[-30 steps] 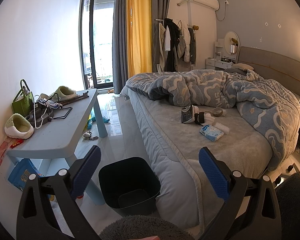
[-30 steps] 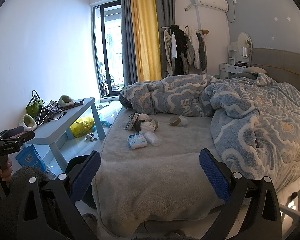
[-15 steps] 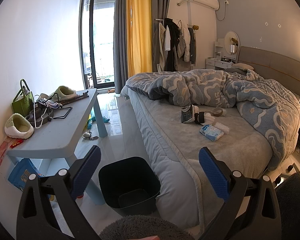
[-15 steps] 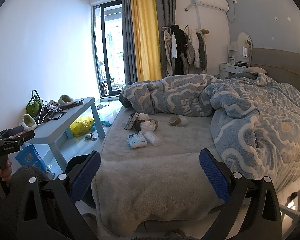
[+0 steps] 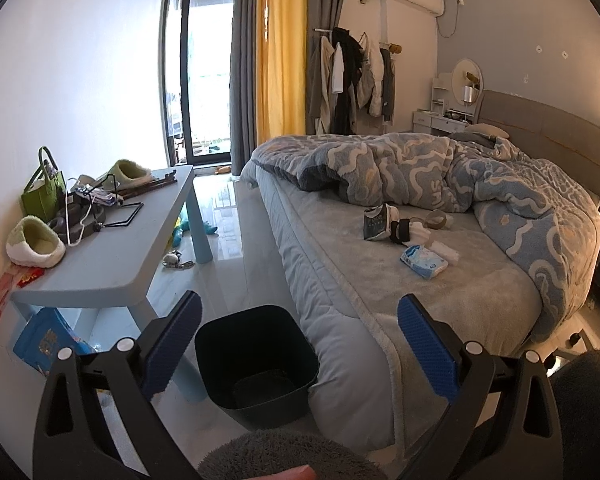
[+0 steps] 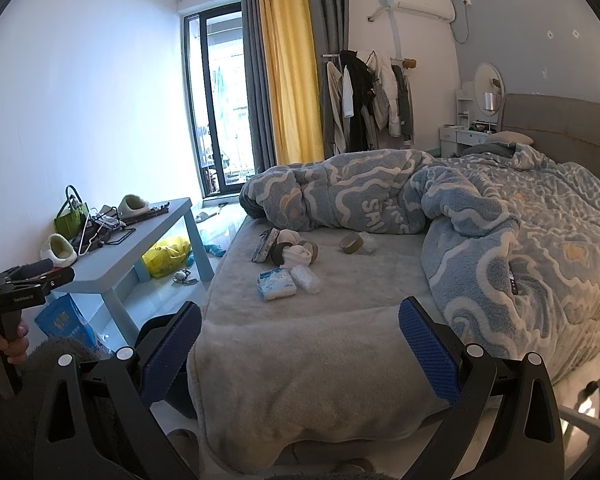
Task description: Collect trash
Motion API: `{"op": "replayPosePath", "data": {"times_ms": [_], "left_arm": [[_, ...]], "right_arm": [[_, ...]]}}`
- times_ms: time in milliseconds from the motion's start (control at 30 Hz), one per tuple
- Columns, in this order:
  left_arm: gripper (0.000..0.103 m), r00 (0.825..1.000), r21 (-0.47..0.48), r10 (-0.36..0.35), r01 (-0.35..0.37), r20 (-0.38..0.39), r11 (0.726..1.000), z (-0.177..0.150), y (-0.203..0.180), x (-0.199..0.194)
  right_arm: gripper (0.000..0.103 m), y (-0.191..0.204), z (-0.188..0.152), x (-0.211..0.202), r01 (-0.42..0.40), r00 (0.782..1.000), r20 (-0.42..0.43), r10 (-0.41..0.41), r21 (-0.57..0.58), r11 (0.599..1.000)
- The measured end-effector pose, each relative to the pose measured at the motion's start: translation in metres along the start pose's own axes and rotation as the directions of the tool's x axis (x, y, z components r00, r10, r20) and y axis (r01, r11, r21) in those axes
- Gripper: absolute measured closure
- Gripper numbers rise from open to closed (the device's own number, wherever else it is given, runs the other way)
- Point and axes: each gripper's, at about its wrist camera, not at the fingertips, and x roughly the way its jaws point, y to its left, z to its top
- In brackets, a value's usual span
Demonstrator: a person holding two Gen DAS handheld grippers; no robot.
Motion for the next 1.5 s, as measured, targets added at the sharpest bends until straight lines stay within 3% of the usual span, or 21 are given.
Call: {"op": "replayPosePath", "data": {"times_ms": [167,300,633,967,1167,1233,1400,1500], "left_arm": [[0.003,1.0,0.012,0.003,-0.003,0.002,1.0,0.002,-0.002,0.002],[0.003,0.998,0.019,-0.06,0.061,-0.026,0.998,0.008,-0.007,0.003],[0.003,0.986,-0.001,-0.167,0.167,-0.028,0.986,0.012,-0.015,0.018],[0.004,0.968,0.068,-0.245,0.248,-0.057,0.966,0.027,-0.033,0.061],[0.005,0.958,0.187,-0.267,0.282,-0.103,0.941,0.027,-0.058,0.097],[0.005,0.95,0.222,-0.287,0.308,-0.121,0.925,0.027,-0.066,0.111],[0.009,0.909,0.266,-0.376,0.413,-0.179,0.871,0.023,-0.078,0.145],[0.01,0.893,0.25,-0.409,0.446,-0.188,0.86,0.024,-0.081,0.159]], "right_arm": [[0.003,-0.001,0.0,0.002,-0.002,0.999,-0.05,0.002,0.004,1.0],[0.003,0.0,0.001,-0.001,0.045,0.999,-0.031,-0.044,0.042,0.998],[0.003,0.007,0.003,0.017,0.02,0.997,-0.072,-0.016,0.056,0.998],[0.003,-0.003,0.019,0.056,0.063,0.994,-0.089,-0.061,0.025,0.998],[0.003,-0.017,0.028,0.095,0.021,0.993,-0.12,-0.016,0.036,0.999],[0.003,-0.023,0.028,0.113,0.003,0.99,-0.142,0.003,0.047,0.999],[0.003,-0.034,0.021,0.154,-0.072,0.974,-0.209,0.091,0.099,0.993],[0.003,-0.034,0.018,0.181,-0.098,0.96,-0.252,0.122,0.106,0.99]]}}
